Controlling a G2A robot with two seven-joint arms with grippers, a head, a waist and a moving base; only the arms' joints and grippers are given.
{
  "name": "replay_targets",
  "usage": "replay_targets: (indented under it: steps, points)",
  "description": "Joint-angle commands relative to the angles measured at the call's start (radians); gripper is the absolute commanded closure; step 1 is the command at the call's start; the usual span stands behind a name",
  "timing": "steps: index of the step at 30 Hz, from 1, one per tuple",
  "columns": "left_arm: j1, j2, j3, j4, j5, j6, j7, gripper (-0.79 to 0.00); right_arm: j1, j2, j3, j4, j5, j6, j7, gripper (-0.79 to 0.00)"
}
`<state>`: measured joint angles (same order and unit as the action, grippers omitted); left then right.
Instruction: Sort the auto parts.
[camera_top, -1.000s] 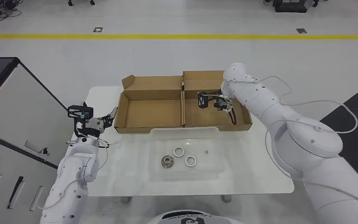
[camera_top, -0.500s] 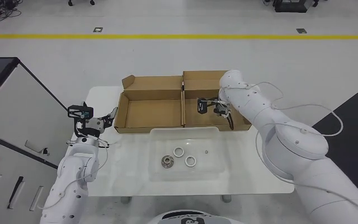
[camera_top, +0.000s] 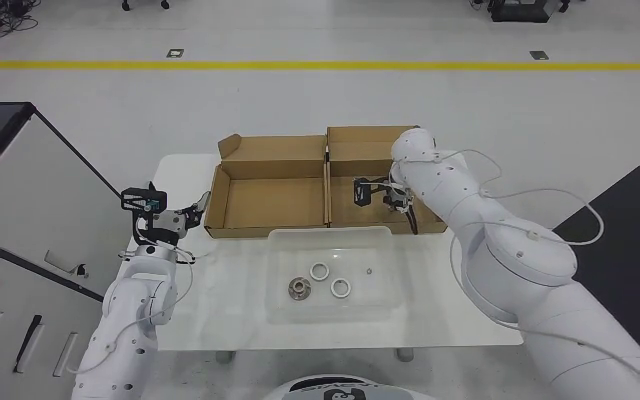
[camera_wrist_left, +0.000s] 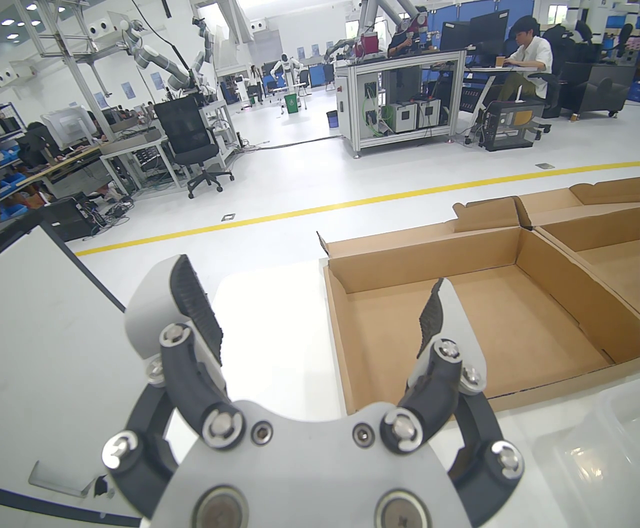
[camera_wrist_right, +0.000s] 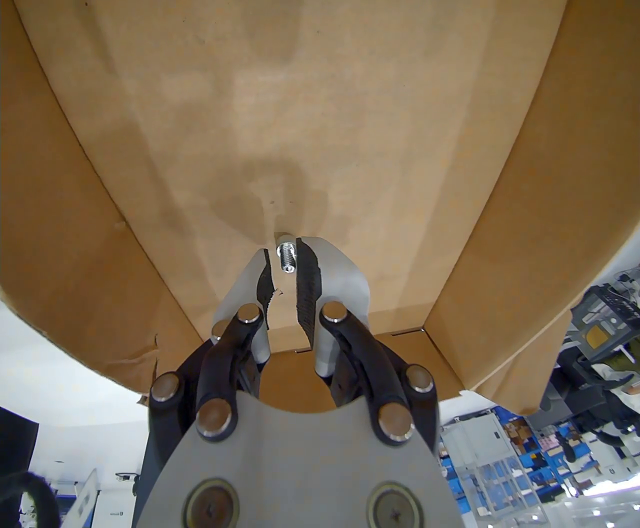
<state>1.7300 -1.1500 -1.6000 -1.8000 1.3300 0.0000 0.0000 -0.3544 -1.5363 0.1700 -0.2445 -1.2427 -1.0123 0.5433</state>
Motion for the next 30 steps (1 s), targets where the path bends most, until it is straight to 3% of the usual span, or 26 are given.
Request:
replay_targets:
  steps: [1,2,5,9,19,26,30]
  points:
    - [0.0,0.0,0.0,0.0,0.0,0.0,0.0,-0.785,0.003,-0.002,0.0,0.004,-0.002,0.0,-0.002,-0.354]
    - [0.0,0.0,0.0,0.0,0.0,0.0,0.0,-0.785,0.004,-0.004,0.0,0.006,-0.001,0.0,-0.003,-0.391]
    - [0.0,0.0,0.0,0.0,0.0,0.0,0.0,-0.785,0.01,-0.007,0.0,0.011,-0.003,0.0,-0.007,-0.616]
    - [0.0,0.0,0.0,0.0,0.0,0.0,0.0,-0.785,0.022,-0.011,0.0,0.012,-0.003,0.0,-0.012,-0.785]
    - [0.0,0.0,0.0,0.0,0.0,0.0,0.0,-0.785,0.09,-0.001,0.0,-0.03,0.03,0.0,-0.068,-0.785]
    - [0.0,0.0,0.0,0.0,0.0,0.0,0.0,-0.785,0.114,0.038,0.0,-0.148,0.066,0.0,-0.081,-0.785]
    - [0.0,0.0,0.0,0.0,0.0,0.0,0.0,-0.785,0.117,0.071,0.0,-0.232,0.131,0.0,-0.017,-0.785]
